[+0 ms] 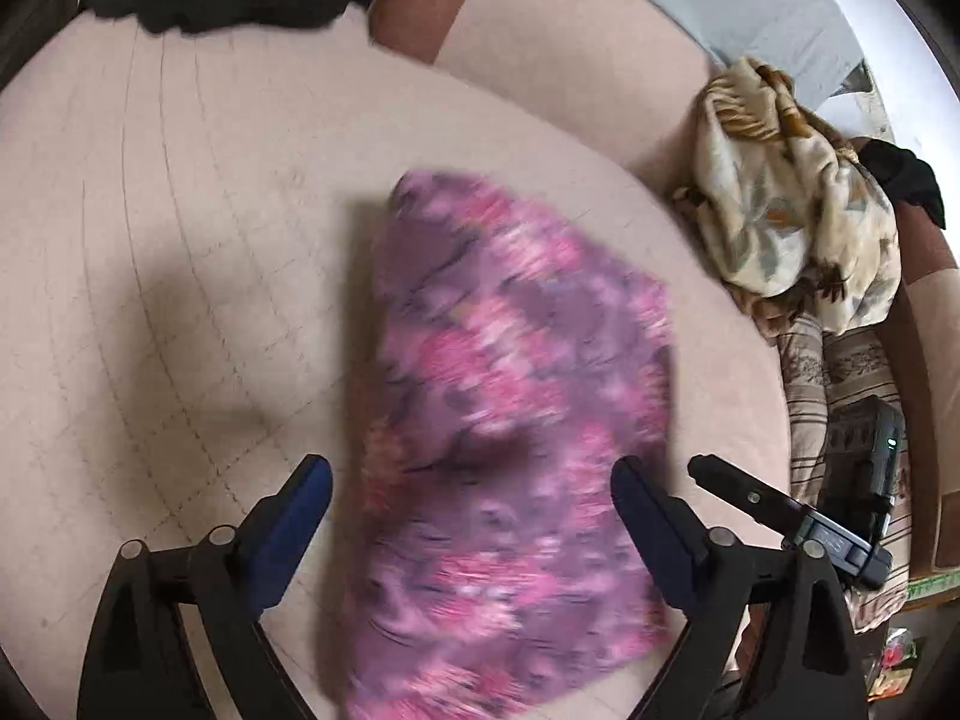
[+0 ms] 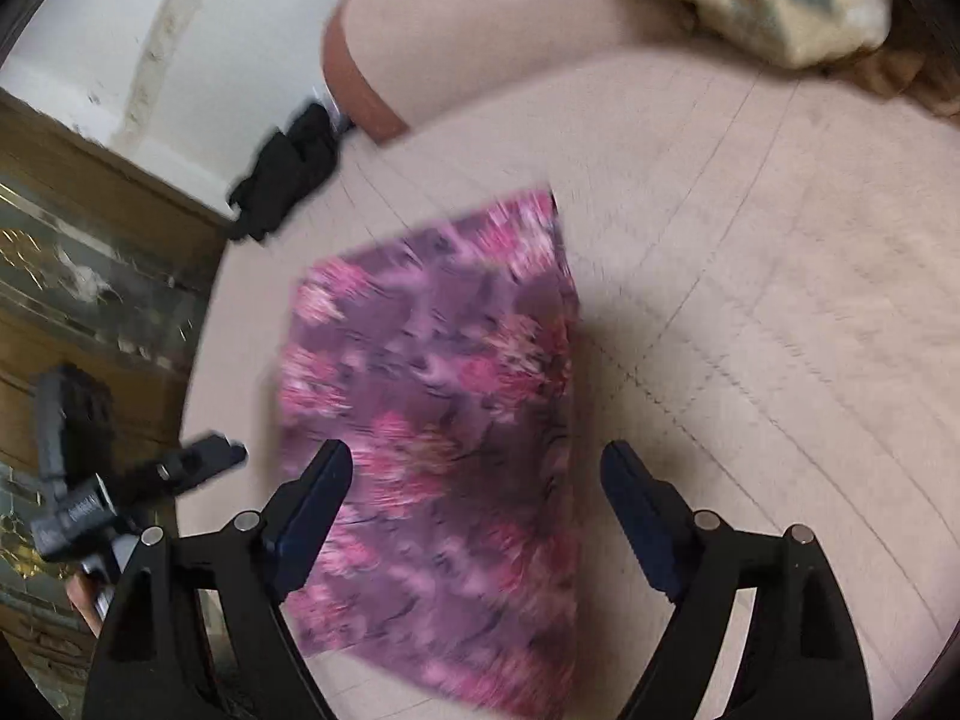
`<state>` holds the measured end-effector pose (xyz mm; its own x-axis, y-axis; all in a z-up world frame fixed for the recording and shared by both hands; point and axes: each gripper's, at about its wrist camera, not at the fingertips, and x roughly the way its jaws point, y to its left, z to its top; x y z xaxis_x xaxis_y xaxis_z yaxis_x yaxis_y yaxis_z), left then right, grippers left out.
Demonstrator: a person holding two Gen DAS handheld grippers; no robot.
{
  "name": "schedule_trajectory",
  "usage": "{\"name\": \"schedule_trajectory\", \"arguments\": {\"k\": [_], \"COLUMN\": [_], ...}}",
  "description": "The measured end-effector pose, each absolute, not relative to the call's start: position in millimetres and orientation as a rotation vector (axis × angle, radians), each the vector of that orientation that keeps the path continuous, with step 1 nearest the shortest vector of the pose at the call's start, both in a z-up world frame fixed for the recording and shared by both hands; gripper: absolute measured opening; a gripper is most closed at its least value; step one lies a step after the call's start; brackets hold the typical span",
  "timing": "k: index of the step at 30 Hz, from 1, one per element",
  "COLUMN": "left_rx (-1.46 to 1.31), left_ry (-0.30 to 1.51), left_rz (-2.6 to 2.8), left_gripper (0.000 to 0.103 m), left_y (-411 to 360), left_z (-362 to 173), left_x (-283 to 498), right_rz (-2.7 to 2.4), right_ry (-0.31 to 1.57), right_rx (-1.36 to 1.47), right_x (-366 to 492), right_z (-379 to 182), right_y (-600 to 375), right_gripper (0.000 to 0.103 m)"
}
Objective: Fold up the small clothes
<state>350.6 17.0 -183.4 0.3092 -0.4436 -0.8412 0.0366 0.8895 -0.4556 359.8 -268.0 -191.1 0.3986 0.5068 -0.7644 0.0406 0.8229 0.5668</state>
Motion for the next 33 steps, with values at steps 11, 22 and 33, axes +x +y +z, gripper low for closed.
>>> {"name": "schedule_trajectory", "arguments": {"k": [11, 22, 33], "left_rx": [-0.534, -0.470, -0.427], "left_ry": [1.368, 1.344, 1.175], "left_rz": [-0.247, -0.269, -0.246], "left_gripper": [0.046, 0.046, 0.089], "left_y": [26, 28, 38], "left_z": [-224, -220, -192], "left_x": [365, 364, 376], "right_rz": [0.257, 0.271, 0.317], "right_ry": [1.253, 1.278, 1.143], "right_rx": [0.445, 0.458, 0.525], "right_x": [381, 385, 388], "right_z": [-234, -238, -194], "right_y": [-257, -266, -278], "right_gripper": [0.014, 0.008, 0.078]}}
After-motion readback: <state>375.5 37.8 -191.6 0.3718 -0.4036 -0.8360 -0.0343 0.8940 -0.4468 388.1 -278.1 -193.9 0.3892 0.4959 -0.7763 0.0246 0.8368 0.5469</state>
